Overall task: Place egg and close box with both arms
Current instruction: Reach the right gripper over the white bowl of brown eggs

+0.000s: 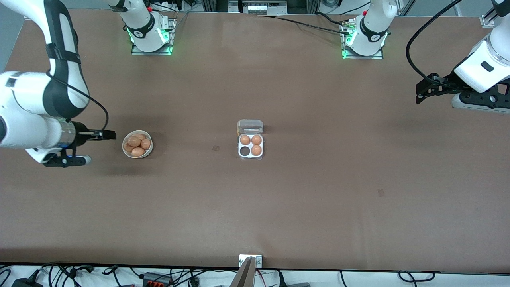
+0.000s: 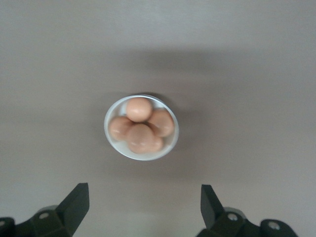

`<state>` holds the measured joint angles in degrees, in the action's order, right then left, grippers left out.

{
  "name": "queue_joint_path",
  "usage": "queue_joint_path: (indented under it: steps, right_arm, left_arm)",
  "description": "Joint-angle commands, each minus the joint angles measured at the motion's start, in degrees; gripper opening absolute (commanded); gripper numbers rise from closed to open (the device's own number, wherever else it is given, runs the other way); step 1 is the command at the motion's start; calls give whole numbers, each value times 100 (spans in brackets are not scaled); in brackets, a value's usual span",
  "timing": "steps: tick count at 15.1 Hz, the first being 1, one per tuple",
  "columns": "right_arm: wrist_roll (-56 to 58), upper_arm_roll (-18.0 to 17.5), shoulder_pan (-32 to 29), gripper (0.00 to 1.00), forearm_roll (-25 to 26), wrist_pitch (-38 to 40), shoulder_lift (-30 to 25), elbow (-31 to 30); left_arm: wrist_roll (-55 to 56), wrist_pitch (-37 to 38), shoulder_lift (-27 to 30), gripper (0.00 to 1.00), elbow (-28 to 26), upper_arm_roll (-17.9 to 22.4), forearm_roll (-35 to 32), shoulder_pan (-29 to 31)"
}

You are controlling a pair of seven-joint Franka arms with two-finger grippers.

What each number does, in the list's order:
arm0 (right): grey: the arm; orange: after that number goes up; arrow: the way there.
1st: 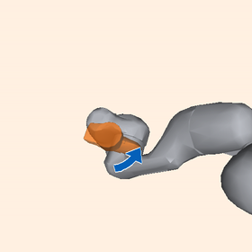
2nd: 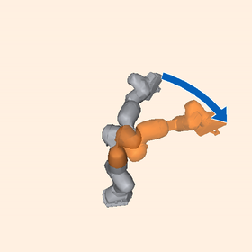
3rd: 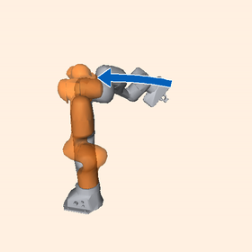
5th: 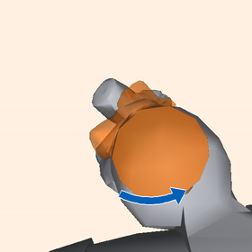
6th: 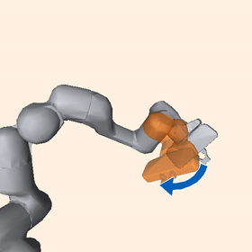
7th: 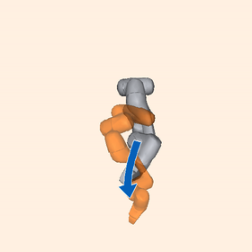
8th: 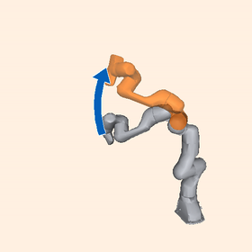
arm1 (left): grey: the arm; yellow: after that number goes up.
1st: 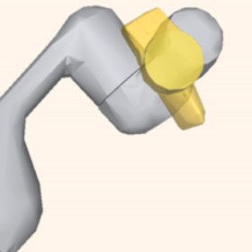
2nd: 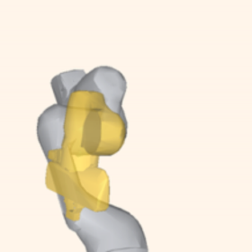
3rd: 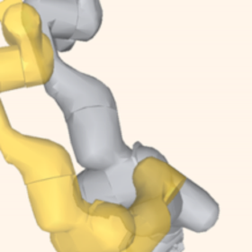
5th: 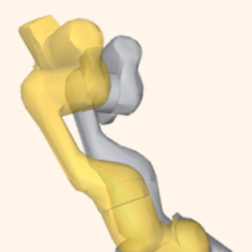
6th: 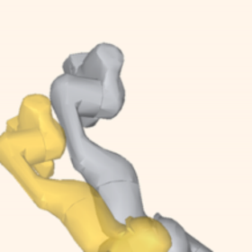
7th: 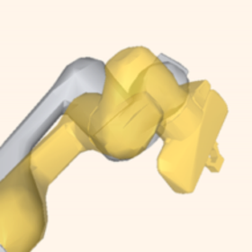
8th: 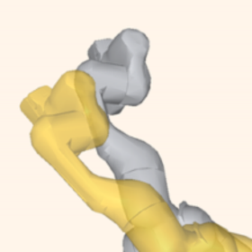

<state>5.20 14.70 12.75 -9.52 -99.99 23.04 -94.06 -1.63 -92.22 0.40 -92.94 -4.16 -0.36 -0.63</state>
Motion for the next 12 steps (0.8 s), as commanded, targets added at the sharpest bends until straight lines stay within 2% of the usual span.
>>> queue_joint_path:
  steps: [1,5,7,12]
  right_arm:
    - [33,6,8,100,-593,-142,279,72]
    - [33,6,69,100,-577,-932,579,-207]
    - [42,33,175,100,-560,-1258,500,-585]
    - [42,59,307,100,-472,-1497,228,-1158]
  left_arm:
    - [-83,117,12,100,101,-6,-17,10]
    - [-91,117,4,100,101,-6,-17,10]
    - [-92,117,4,100,101,2,-17,10]
    - [-118,126,4,100,101,3,-17,28]
